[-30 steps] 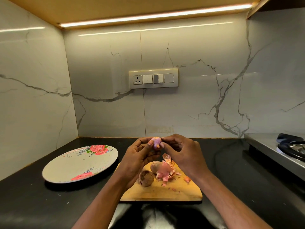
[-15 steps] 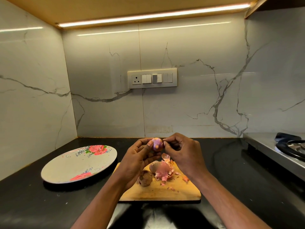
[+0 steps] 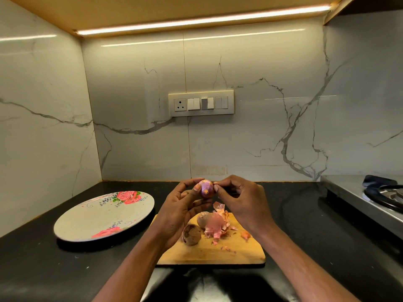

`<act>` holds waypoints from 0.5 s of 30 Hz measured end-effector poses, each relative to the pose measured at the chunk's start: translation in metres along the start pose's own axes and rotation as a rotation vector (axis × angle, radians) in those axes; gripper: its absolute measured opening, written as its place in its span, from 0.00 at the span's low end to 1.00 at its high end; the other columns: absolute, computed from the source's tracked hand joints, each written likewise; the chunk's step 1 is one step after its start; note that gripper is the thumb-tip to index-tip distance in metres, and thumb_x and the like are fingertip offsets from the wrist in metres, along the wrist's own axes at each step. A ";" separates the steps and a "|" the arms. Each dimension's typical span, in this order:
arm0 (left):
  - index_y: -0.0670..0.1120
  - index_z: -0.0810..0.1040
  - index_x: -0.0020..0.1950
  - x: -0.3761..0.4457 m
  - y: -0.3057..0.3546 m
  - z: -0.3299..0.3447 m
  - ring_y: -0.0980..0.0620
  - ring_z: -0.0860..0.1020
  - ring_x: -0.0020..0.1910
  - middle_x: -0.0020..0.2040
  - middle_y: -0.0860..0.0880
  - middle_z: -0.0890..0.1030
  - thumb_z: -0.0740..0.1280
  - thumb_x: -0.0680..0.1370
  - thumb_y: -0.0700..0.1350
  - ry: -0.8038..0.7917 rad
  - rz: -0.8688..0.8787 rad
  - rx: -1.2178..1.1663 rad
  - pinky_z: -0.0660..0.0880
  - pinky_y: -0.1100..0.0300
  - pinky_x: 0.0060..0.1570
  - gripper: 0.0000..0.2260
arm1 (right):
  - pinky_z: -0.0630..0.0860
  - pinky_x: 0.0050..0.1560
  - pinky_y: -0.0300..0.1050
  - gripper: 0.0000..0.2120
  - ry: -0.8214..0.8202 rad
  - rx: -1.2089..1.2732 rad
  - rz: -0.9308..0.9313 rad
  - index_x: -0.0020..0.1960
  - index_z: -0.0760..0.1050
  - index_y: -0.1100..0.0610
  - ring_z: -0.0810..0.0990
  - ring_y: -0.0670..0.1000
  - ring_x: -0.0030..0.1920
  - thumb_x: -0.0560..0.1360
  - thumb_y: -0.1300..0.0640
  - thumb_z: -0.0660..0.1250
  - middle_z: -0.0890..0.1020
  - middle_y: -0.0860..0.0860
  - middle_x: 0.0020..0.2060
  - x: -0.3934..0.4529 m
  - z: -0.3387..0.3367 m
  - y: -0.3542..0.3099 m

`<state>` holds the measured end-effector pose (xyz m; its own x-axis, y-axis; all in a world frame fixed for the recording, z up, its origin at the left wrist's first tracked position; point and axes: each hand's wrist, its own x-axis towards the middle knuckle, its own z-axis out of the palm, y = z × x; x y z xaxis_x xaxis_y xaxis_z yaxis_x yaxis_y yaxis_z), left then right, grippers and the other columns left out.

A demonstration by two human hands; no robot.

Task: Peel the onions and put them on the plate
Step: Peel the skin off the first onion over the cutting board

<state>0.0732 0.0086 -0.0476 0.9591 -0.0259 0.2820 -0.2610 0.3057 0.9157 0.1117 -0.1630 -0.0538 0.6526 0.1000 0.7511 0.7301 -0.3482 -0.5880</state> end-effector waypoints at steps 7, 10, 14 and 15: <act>0.44 0.76 0.64 0.000 0.000 0.001 0.44 0.84 0.54 0.52 0.43 0.86 0.65 0.79 0.41 0.016 0.015 -0.039 0.83 0.58 0.48 0.13 | 0.81 0.50 0.34 0.14 -0.014 0.057 -0.016 0.59 0.81 0.52 0.84 0.39 0.50 0.74 0.55 0.75 0.86 0.44 0.49 0.000 0.002 -0.005; 0.44 0.76 0.64 0.000 0.001 0.001 0.43 0.84 0.54 0.53 0.42 0.85 0.67 0.76 0.43 0.013 0.018 -0.048 0.83 0.58 0.48 0.17 | 0.81 0.49 0.34 0.15 -0.002 0.047 -0.013 0.58 0.79 0.53 0.84 0.39 0.49 0.73 0.57 0.76 0.86 0.46 0.49 -0.001 0.002 -0.005; 0.44 0.76 0.64 0.000 0.000 0.001 0.43 0.84 0.55 0.55 0.42 0.85 0.68 0.76 0.42 0.009 0.024 -0.010 0.83 0.58 0.49 0.16 | 0.79 0.44 0.30 0.13 0.036 0.044 -0.009 0.52 0.76 0.51 0.83 0.36 0.46 0.72 0.58 0.77 0.84 0.42 0.42 -0.001 0.001 -0.005; 0.44 0.76 0.63 0.000 -0.001 0.001 0.44 0.84 0.55 0.55 0.42 0.85 0.68 0.77 0.42 0.010 0.028 0.003 0.83 0.58 0.49 0.15 | 0.79 0.43 0.30 0.13 0.035 0.037 -0.009 0.51 0.74 0.50 0.83 0.35 0.45 0.72 0.58 0.77 0.83 0.40 0.40 -0.001 0.000 -0.006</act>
<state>0.0735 0.0078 -0.0479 0.9523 -0.0081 0.3051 -0.2884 0.3032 0.9082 0.1068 -0.1613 -0.0515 0.6386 0.0700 0.7663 0.7436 -0.3123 -0.5912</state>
